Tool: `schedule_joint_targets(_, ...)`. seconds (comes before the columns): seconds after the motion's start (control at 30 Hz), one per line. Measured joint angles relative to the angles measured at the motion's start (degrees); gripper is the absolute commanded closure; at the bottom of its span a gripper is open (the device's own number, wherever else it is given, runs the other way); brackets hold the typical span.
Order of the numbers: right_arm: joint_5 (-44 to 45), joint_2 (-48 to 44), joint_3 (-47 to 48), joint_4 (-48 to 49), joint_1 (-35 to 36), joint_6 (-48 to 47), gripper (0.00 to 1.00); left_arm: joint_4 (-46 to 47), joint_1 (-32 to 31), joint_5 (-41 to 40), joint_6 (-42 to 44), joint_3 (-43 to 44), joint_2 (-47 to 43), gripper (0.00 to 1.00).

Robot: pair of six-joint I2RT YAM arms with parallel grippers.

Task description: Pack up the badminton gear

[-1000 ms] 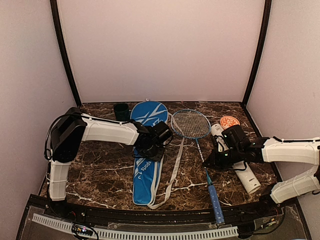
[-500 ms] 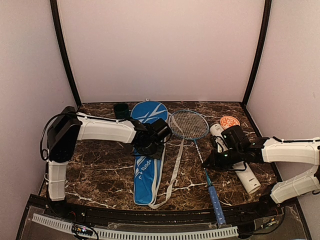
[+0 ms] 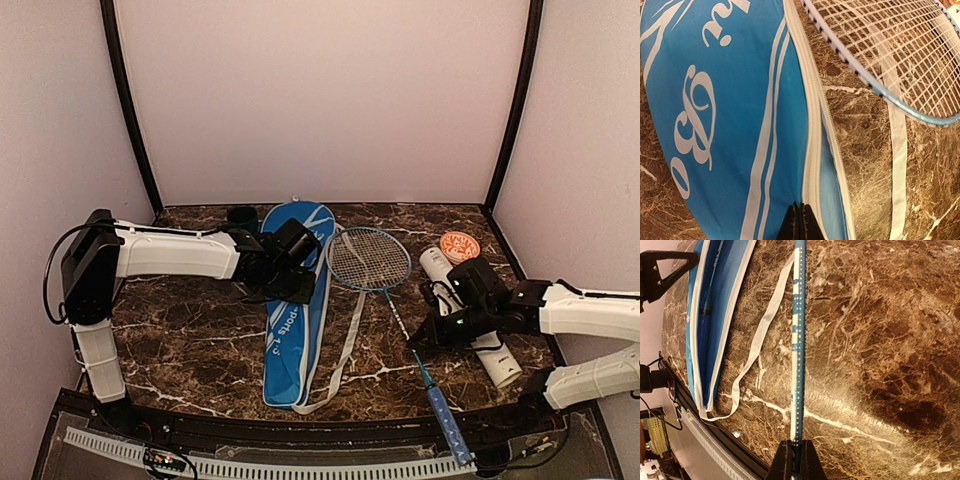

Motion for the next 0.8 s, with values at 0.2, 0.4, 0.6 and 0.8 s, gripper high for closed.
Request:
schedule_joint_targets(0.2, -0.3, -0.2, -1.5, -2.1, 5.1, 0.9, 1.00, 2.5, 0.3, 1.4, -0.2, -1.5, -1.3, 1.00)
schedule_joint_targets(0.4, -0.3, 1.9, -1.5, -1.9, 8.7, 1.3, 1.00, 4.0, 0.3, 2.5, -0.4, -1.7, -3.6, 1.00)
schedule_joint_targets(0.6, 0.7, 3.3, 0.2, -0.9, 9.2, 1.6, 1.00, 6.0, 0.3, 4.3, -0.5, -3.1, -5.2, 1.00)
schedule_joint_targets(0.8, 0.9, 4.2, 2.8, 1.6, 10.8, 2.1, 1.00, 6.7, 0.3, 5.5, -0.6, -5.0, -5.6, 1.00)
